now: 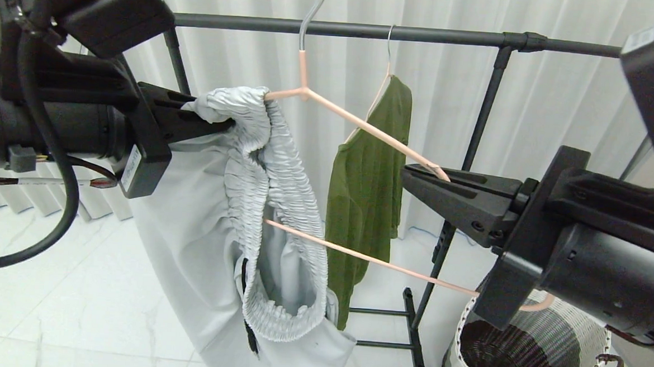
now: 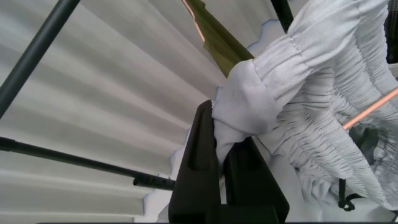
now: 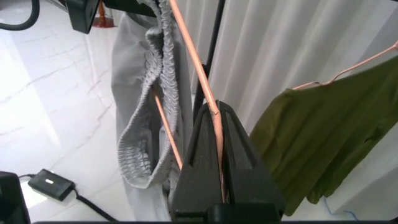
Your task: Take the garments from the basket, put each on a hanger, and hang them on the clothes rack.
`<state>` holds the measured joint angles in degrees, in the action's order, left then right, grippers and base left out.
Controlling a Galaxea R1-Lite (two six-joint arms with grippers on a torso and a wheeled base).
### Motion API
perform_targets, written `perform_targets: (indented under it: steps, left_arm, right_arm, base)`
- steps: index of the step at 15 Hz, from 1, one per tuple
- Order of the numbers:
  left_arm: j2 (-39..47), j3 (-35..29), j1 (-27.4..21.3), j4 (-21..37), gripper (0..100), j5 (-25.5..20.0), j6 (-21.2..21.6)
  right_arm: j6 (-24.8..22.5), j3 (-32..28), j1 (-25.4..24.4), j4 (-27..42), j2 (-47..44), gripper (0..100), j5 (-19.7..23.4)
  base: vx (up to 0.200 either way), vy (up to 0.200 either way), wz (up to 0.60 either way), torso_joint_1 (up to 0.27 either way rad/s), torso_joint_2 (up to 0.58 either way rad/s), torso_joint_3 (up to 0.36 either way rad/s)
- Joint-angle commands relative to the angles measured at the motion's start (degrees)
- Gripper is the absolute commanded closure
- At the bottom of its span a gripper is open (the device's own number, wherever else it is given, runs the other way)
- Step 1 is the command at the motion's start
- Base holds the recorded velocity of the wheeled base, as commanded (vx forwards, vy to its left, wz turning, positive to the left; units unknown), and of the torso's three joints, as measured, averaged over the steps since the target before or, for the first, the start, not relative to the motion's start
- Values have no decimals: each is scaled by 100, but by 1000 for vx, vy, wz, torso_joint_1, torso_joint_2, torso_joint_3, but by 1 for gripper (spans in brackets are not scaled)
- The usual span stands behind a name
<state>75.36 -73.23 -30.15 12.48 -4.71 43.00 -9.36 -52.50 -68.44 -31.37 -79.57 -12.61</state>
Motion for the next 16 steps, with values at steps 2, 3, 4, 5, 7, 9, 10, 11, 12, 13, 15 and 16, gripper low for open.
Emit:
perform_targets:
  steps: [2,3,4,5,7,9,10,11,12,13,15,16]
  left_arm:
    - [-39,72,0,0,100,-4,16]
    - [-83,133,0,-9,100,-4,60]
    - [-127,213,70,-9,100,22,253]
    - [-145,300,255,-53,100,31,438]
    - [-136,520,668,-528,100,154,622]
    - [-66,678,738,-1046,100,769,561]
    - [5,731,730,-1336,100,1024,455]
    - [66,766,721,-1609,100,1068,192]
    - [137,775,668,-1864,100,1095,-107]
    - [163,775,615,-2031,100,1095,-248]
    - [172,775,589,-2277,100,1059,-380]
    - [172,775,501,-2408,100,1059,-547]
  right_arm:
    - [-4,21,-3,-1,3,100,-31]
    - [-4,30,15,8,11,0,-49]
    - [-4,21,76,-1,20,0,-58]
    - [-22,30,217,8,38,0,-75]
    - [-145,30,498,8,108,0,-102]
    - [-224,21,639,140,143,0,-102]
    - [-224,21,639,201,143,0,-102]
    - [-224,30,630,219,126,0,-93]
    - [-215,30,630,219,73,0,-93]
    - [-189,30,630,219,-15,0,-93]
    - [-22,39,656,236,-182,0,-102]
    - [207,21,656,280,-305,0,-102]
  base:
    - [0,0,0,0,0,0]
    - [0,0,0,0,0,0]
    - [0,0,0,0,0,0]
    - [0,0,0,0,0,0]
    - [0,0,0,0,0,0]
    - [0,0,0,0,0,0]
    - [0,0,0,0,0,0]
    - [0,0,0,0,0,0]
    - [0,0,0,0,0,0]
    - [0,0,0,0,0,0]
    - [0,0,0,0,0,0]
    - [0,0,0,0,0,0]
